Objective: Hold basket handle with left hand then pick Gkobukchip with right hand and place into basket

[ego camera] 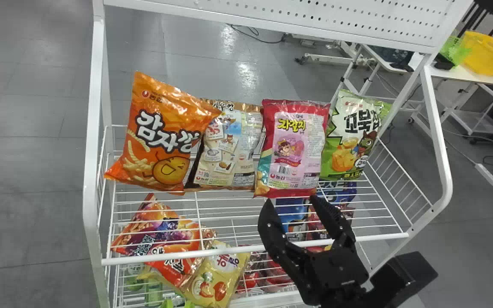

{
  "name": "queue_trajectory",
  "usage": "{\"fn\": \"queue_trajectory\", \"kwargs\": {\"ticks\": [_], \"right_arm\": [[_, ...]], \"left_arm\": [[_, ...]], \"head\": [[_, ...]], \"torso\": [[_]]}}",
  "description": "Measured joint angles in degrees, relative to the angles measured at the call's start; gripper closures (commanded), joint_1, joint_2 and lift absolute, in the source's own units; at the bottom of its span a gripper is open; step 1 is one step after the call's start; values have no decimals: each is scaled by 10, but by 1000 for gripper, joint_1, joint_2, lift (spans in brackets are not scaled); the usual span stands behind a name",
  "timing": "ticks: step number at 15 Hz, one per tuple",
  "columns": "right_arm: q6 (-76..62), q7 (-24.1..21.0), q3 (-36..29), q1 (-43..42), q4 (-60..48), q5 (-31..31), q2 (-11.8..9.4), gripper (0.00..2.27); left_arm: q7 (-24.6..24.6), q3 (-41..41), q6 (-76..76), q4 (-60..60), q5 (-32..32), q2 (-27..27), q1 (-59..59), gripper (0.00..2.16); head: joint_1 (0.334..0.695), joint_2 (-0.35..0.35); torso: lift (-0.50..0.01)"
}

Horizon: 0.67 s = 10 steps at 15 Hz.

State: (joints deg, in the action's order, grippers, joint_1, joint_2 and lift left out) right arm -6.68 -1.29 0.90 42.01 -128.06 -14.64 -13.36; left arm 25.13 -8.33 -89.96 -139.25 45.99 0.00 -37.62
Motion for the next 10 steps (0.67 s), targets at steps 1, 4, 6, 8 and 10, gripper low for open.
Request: {"fn": "queue_trajectory", "kwargs": {"ticks": [1, 4, 6, 8, 10], "right_arm": [[-2, 0, -1, 0, 0, 0, 0, 144], [-4, 0, -3, 0, 2, 0, -1, 144], [-8, 0, -4, 0, 4, 1, -1, 144], [-9, 0, -6, -2, 7, 1, 0, 144], [-8, -2, -13, -13, 16, 1, 0, 144]], "left_arm": [[0, 0, 0, -3, 1, 0, -1, 1717], [0, 0, 0, -5, 2, 0, -4, 1717], [-3, 0, 0, -8, 2, 0, -5, 1717], [-3, 1, 0, -9, 2, 0, -5, 1717], [-6, 4, 0, -9, 2, 0, -6, 1717]], "head": [[695, -350], [695, -350], [695, -350], [695, -350], [695, -350]], "torso": [[-32], [-32], [-32], [-32], [-32]]}}
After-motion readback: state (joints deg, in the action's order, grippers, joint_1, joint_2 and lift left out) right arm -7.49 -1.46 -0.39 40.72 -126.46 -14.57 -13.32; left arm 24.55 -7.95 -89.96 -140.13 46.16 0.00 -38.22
